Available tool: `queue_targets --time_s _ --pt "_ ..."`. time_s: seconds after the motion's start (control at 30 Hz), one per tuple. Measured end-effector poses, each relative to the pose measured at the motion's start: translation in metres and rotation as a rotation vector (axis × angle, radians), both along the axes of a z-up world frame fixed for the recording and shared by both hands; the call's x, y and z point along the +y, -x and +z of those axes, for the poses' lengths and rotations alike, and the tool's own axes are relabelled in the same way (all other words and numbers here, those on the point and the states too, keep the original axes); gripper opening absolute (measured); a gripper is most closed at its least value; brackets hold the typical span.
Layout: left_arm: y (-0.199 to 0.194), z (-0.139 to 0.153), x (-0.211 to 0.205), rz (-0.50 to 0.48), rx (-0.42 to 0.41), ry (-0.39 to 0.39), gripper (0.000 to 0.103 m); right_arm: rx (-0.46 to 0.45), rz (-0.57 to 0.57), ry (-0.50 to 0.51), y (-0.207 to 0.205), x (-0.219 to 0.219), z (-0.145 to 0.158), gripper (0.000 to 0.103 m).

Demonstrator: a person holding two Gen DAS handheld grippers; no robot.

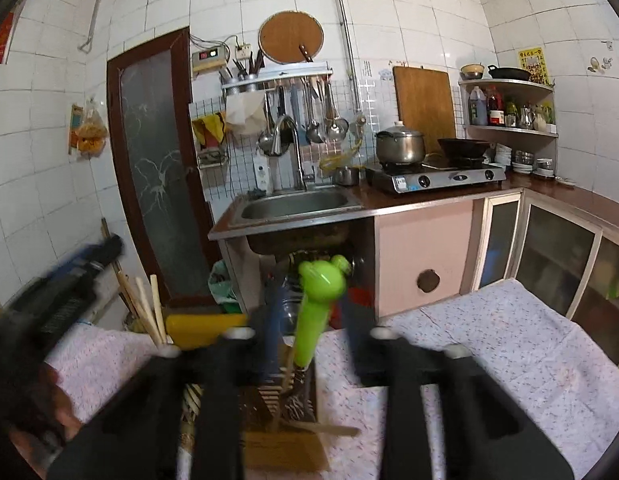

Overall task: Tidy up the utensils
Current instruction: 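Open both tools to drop the chopstick and green utensil into the holder, then lower the right tool onto a wooden chopstick and close it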

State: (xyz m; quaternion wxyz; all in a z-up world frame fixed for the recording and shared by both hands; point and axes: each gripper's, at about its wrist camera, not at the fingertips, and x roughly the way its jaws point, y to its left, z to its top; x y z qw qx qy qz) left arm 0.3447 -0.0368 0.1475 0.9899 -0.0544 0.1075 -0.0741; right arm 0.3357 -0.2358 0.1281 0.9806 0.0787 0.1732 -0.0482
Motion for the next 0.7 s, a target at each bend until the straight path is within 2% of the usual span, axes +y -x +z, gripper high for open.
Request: queue_targets --time_s 0.03,0.2,0.3,0.4,0.53,0.7 --pt "0.008 0.005 0.004 0.006 -0.007 0.004 0.07 0.004 -0.001 0.007 0.003 -0.001 0.003 0.065" --pt "0.055 0.022 0.03 0.024 0.025 -0.007 0.091 0.05 0.021 0.064 0.028 -0.006 0.018 0.066" --pt "0.081 0.019 0.043 0.047 0.037 -0.019 0.098 0.045 0.027 0.081 0.052 -0.009 0.022 0.07" --pt "0.105 0.009 0.054 0.06 0.072 -0.038 0.098 0.041 0.024 0.077 0.08 -0.014 0.017 0.071" --pt "0.132 -0.02 0.067 0.073 0.147 -0.043 0.098 0.07 0.025 0.065 0.107 -0.017 -0.002 0.071" --pt "0.151 -0.06 0.072 0.09 0.224 -0.046 0.098 0.149 0.041 0.071 0.129 -0.014 -0.044 0.071"
